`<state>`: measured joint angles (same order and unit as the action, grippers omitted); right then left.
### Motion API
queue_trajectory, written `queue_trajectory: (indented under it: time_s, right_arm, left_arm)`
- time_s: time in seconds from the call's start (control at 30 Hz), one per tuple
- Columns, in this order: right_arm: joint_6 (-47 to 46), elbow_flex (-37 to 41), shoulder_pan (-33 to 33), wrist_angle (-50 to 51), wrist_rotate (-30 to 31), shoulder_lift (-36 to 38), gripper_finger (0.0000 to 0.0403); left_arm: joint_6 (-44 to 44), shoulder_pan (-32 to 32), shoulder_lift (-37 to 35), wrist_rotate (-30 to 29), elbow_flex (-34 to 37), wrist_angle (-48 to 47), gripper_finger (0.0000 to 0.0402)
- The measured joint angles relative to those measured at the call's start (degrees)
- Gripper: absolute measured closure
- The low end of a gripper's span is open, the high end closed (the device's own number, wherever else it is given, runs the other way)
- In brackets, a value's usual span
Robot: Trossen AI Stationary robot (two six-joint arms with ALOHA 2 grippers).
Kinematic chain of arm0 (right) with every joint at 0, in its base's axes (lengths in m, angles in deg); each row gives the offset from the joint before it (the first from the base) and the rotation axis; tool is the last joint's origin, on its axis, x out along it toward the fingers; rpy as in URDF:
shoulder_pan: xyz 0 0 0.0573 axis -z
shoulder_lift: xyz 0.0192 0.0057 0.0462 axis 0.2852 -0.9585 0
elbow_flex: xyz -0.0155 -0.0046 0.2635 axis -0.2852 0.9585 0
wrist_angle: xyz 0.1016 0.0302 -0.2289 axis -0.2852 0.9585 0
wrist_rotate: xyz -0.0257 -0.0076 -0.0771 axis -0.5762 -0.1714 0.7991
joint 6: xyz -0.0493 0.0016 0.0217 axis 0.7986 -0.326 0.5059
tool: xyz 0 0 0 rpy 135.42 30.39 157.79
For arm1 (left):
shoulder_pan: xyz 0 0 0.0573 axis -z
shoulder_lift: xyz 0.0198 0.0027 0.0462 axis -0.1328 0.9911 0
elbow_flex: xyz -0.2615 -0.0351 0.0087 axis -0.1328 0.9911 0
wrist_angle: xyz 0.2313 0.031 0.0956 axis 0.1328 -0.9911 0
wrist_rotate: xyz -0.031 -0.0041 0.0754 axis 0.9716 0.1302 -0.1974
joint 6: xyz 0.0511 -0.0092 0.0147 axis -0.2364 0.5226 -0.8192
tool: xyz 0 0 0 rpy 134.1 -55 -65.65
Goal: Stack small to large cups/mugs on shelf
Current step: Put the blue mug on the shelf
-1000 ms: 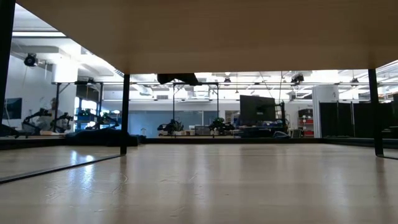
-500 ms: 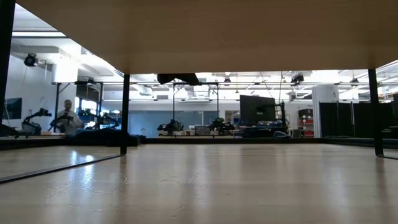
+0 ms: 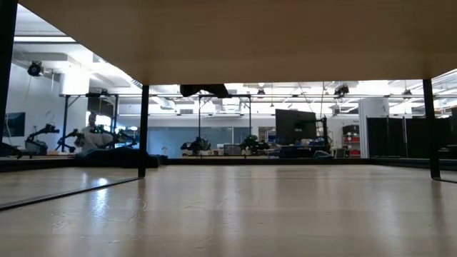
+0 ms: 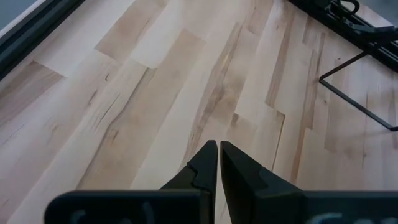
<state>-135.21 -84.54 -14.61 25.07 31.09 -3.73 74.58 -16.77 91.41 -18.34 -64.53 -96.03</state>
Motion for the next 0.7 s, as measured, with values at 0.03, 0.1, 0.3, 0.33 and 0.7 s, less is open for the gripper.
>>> queue_trajectory:
  time_s: [0.03,0.1,0.3,0.33,0.7]
  right_arm:
    - [0.0,0.1,0.0,-0.2,0.0,0.0,0.0376]
    - [0.2,0.2,0.2,-1.0,0.2,0.0,0.0376]
    - [1.7,0.2,0.3,-3.2,0.2,0.0,0.0375]
    - [1.8,0.2,0.3,-3.4,0.2,0.0,0.0375]
    - [1.8,0.3,0.4,-3.7,1.2,0.0,0.0374]
  left_arm:
    - [0.2,0.0,0.0,0.0,0.0,0.0,0.0396]
    - [1.2,0.0,0.0,0.0,0.0,0.0,0.0396]
    - [1.3,0.0,0.0,0.0,0.0,0.0,0.0396]
    - [1.3,0.0,0.0,0.0,0.0,0.0,0.0396]
    - [1.3,0.0,0.0,0.0,0.0,0.0,0.0396]
